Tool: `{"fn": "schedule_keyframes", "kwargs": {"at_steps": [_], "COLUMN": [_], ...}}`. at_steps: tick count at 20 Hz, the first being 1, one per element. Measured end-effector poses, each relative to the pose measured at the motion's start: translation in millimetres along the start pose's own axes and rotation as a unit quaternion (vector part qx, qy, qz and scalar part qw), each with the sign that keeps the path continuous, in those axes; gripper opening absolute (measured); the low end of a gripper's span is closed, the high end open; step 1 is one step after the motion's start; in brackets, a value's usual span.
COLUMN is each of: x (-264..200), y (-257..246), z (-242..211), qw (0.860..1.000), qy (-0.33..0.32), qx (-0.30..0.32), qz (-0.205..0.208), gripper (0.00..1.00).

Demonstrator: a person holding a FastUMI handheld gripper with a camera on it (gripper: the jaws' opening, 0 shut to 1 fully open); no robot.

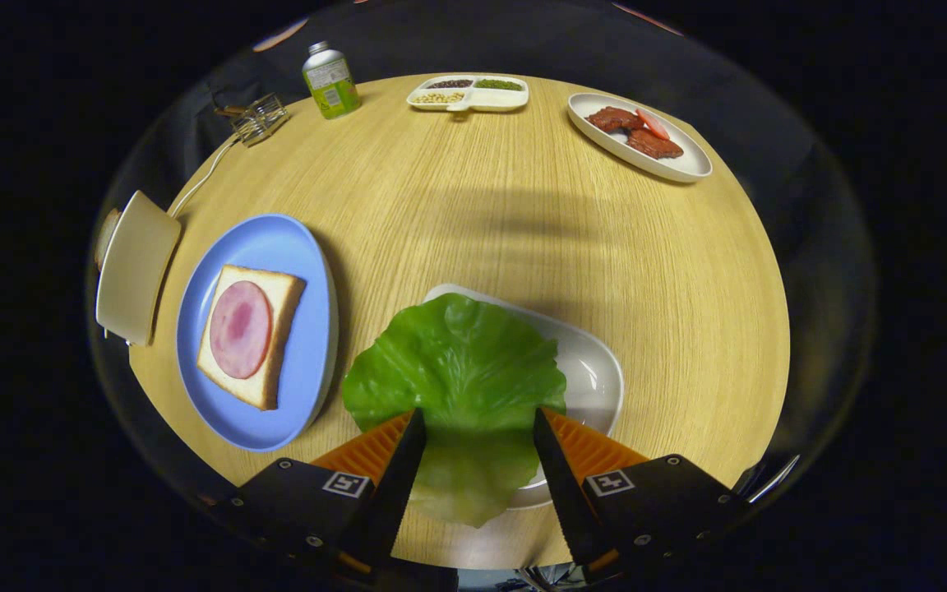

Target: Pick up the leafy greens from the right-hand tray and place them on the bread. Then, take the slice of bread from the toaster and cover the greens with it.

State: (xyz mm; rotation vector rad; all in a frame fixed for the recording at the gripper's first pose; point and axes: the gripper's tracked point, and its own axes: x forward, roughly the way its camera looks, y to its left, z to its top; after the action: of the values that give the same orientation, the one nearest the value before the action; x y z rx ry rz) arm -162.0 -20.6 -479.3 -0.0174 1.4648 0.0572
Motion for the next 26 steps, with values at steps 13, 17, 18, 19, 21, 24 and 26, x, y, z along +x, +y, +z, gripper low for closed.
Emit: {"fn": "schedule_keyframes", "kwargs": {"at_steps": [13, 17, 18, 19, 21, 24, 26], "x": [3.2, 2.6, 1.7, -1.3, -11.0, -32.0, -44.3], "y": [6.8, 4.7, 5.2, 7.3, 16.9, 28.3, 32.2], "z": [-0.8, 3.8, 3.1, 4.7, 9.2, 22.1, 33.9], "qw": [0.996, 0.996, 0.996, 0.996, 0.997, 0.997, 0.997], "qy": [0.071, 0.065, 0.066, 0.063, 0.051, 0.028, 0.014], "qx": [0.044, 0.054, 0.056, 0.057, 0.061, 0.064, 0.065], "qz": [-0.008, 0.005, 0.005, 0.005, 0.016, 0.029, 0.031], "gripper": [0.11, 0.03, 0.03, 0.03, 0.03, 0.03, 0.03]}}
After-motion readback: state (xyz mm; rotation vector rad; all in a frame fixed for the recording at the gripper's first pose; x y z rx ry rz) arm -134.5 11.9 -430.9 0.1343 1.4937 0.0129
